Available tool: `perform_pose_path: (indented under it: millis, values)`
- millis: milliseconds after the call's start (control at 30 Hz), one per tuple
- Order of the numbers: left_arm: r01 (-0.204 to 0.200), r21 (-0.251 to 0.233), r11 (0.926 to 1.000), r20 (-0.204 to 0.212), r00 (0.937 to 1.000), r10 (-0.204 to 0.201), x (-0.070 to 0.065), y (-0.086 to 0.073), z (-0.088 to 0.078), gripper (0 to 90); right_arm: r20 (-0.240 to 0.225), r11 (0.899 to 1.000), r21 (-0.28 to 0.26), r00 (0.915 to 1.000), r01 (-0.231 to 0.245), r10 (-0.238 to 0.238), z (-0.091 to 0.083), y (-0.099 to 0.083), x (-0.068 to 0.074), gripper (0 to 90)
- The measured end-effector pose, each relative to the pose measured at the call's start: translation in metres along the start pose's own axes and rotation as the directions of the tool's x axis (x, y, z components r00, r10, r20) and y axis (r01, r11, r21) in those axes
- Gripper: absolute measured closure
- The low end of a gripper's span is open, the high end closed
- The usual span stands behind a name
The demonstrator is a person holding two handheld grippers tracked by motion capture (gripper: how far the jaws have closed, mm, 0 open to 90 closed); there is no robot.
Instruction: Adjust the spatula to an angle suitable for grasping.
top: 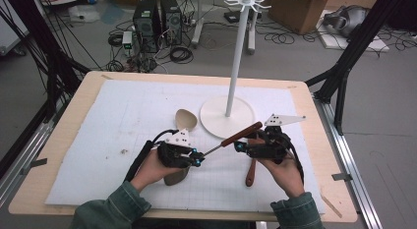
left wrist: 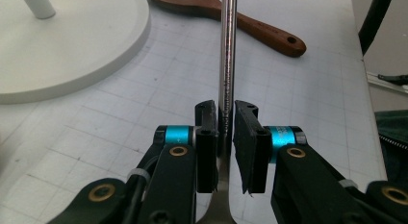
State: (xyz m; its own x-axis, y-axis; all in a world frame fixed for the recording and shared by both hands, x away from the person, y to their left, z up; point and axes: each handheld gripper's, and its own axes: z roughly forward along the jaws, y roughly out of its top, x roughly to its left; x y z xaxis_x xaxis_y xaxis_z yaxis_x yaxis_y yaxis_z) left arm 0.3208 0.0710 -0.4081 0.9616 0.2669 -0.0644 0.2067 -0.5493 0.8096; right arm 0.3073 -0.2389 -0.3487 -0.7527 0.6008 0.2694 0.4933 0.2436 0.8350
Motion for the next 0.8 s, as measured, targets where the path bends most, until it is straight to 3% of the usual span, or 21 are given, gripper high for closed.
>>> perform_pose_path:
  millis: [200,433,800]
  values:
    - [-0.011,-0.002,0.9999,-0.021,0.9997,0.011,-0.001,0.001,-0.001,83.5,0.011,1.0,-0.019,0.9997,-0.02,0.02,0.002,0.002,0.002,37.1]
    - [0.023,-0.043,0.9988,-0.033,0.9992,-0.024,-0.002,0.002,-0.002,83.7,0.024,0.998,-0.048,0.9991,-0.035,0.036,0.011,0.008,0.007,41.7]
    - [0.036,-0.077,0.9964,-0.047,0.9981,-0.039,-0.002,0.005,-0.004,83.8,0.021,0.997,-0.054,0.998,-0.058,0.059,0.031,0.016,0.017,48.1]
